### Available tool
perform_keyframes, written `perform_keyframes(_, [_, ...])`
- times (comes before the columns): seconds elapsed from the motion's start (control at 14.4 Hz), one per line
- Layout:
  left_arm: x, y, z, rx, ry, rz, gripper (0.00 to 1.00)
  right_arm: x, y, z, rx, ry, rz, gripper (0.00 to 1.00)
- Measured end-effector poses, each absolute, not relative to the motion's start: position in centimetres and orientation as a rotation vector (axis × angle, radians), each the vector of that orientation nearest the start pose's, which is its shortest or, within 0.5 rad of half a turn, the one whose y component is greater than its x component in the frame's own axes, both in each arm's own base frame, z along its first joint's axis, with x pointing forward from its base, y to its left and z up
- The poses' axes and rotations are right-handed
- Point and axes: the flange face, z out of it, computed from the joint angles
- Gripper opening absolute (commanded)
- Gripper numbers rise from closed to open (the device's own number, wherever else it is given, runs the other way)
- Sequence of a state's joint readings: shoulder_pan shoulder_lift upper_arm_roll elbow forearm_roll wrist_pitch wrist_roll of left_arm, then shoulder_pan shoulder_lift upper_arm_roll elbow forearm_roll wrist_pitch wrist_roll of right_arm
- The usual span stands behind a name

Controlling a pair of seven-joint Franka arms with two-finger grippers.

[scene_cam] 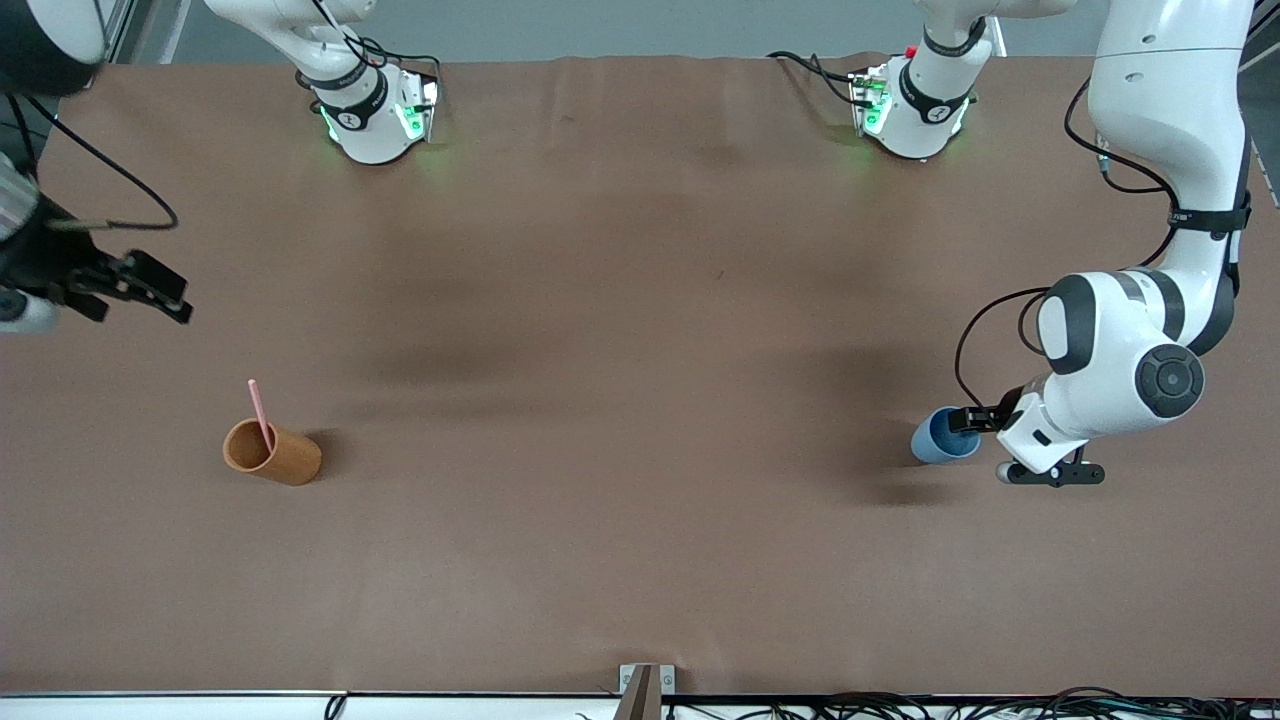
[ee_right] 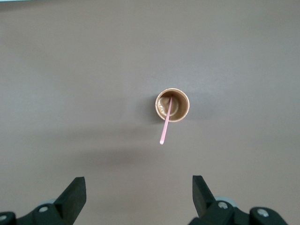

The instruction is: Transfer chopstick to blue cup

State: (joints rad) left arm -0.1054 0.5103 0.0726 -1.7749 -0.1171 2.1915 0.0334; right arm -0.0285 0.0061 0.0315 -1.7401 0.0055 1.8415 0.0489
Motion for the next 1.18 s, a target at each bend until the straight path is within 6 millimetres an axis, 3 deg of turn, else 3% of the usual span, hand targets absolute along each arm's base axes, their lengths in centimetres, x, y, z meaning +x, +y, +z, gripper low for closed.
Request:
perform_keyframes(0.07, [64.8, -2.9, 26.1, -3.200, -0.007, 0.136, 0.16, 57.7, 0.1, 54.3, -3.133, 0.073, -0.149, 1.00])
perform_keyframes(0.21, [64.8, -2.9, 25.4, -3.202, -0.014, 0.137, 0.00, 57.6, 0.1, 50.7, -3.136, 0.073, -0.148, 1.00])
perform_keyframes(0.35, [64.8, -3.0, 25.0, -3.201, -0.009, 0.142, 0.00, 57.3, -0.1, 47.6, -3.135, 0.076, -0.177, 0.99])
perform_keyframes(0.49, [64.8, -3.1, 25.0, -3.202, -0.002, 0.135, 0.00, 56.7, -0.3, 44.2, -3.133, 0.077, -0.214, 0.92])
perform_keyframes(0.69, [65.6, -5.0, 27.0, -3.210, -0.023, 0.075, 0.00, 55.8, -0.6, 40.0, -3.164, 0.044, -0.202, 0.77])
perform_keyframes(0.83, [65.6, -9.7, 29.8, -3.221, -0.111, 0.076, 0.00, 56.2, -1.5, 38.4, -3.185, 0.037, -0.221, 0.66])
perform_keyframes(1.04, [63.3, -20.4, 33.7, -3.211, -0.279, 0.087, 0.00, 56.7, -2.5, 36.7, -3.194, 0.048, -0.223, 0.40])
perform_keyframes(1.18, [60.9, -27.4, 34.8, -3.200, -0.402, 0.090, 0.00, 56.7, -2.5, 36.4, -3.195, 0.045, -0.217, 0.37])
